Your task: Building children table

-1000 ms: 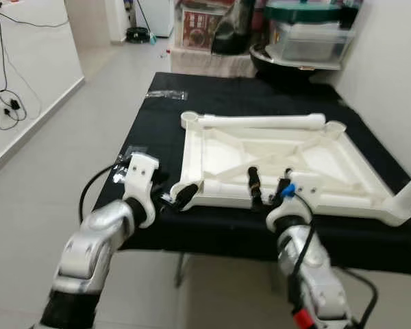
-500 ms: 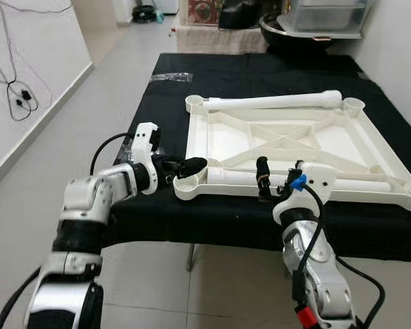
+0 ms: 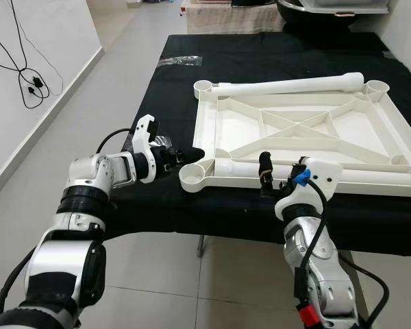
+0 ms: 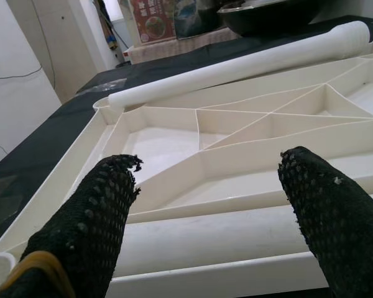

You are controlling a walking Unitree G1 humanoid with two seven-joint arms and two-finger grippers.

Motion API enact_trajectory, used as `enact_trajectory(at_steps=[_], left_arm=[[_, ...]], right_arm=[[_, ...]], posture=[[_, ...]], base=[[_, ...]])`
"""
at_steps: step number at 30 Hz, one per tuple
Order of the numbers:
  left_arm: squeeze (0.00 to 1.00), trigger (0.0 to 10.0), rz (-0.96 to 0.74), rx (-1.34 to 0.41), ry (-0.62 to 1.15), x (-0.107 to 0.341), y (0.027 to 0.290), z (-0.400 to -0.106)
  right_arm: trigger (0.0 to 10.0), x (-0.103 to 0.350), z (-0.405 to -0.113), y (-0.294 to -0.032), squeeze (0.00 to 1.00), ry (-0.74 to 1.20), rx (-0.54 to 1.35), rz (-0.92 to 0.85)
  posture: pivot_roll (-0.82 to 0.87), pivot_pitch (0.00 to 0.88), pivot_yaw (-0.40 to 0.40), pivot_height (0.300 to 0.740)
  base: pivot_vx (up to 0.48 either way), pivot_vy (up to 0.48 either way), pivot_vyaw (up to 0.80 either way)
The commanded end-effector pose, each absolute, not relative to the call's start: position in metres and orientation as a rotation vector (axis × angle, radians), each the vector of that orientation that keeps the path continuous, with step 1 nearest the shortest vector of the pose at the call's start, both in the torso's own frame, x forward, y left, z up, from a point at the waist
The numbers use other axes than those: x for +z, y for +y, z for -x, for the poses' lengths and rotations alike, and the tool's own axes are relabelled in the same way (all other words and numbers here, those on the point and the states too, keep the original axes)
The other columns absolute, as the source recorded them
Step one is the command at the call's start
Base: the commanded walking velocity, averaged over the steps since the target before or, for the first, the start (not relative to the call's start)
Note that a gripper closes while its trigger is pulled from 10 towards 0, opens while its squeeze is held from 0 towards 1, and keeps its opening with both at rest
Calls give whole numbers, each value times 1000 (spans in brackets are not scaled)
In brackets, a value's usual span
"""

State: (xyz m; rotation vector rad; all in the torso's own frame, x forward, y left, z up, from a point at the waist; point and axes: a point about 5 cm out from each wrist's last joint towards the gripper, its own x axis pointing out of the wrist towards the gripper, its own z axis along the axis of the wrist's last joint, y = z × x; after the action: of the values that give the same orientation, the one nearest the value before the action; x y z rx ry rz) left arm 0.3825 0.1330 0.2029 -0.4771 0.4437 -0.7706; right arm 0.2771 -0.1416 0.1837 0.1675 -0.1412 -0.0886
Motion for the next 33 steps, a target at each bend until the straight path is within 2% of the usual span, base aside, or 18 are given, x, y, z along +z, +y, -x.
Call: enact_trajectory(at_steps=[1,11,15,17,23,33], left_arm=[[0,10000,470,-784,449,206,132,-384],[0,10000,459,-869,447,221,113,-388],[0,10000,476,-916,472,222,95,-389],[0,10000,476,-916,472,222,95,-389],[0,10000,476,-932,494,217,86,-388],[0,10000,455,-930,498,219,87,-391]], right_arm=[[10000,182,-275,-139,0,-127,-89,-174],[10000,183,-275,-136,0,-128,-92,-183],[10000,185,-275,-137,0,-135,-99,-190],[10000,185,-275,-137,0,-135,-99,-190],[10000,188,-275,-137,0,-144,-106,-204],[10000,189,-275,-139,0,-154,-111,-205]], posture=[[138,142,49,740],[140,142,59,740],[142,152,83,740],[142,152,83,740],[140,155,96,740],[147,147,93,740]], base=[[0,0,0],[0,0,0],[0,0,0],[0,0,0],[0,0,-800],[0,0,0]])
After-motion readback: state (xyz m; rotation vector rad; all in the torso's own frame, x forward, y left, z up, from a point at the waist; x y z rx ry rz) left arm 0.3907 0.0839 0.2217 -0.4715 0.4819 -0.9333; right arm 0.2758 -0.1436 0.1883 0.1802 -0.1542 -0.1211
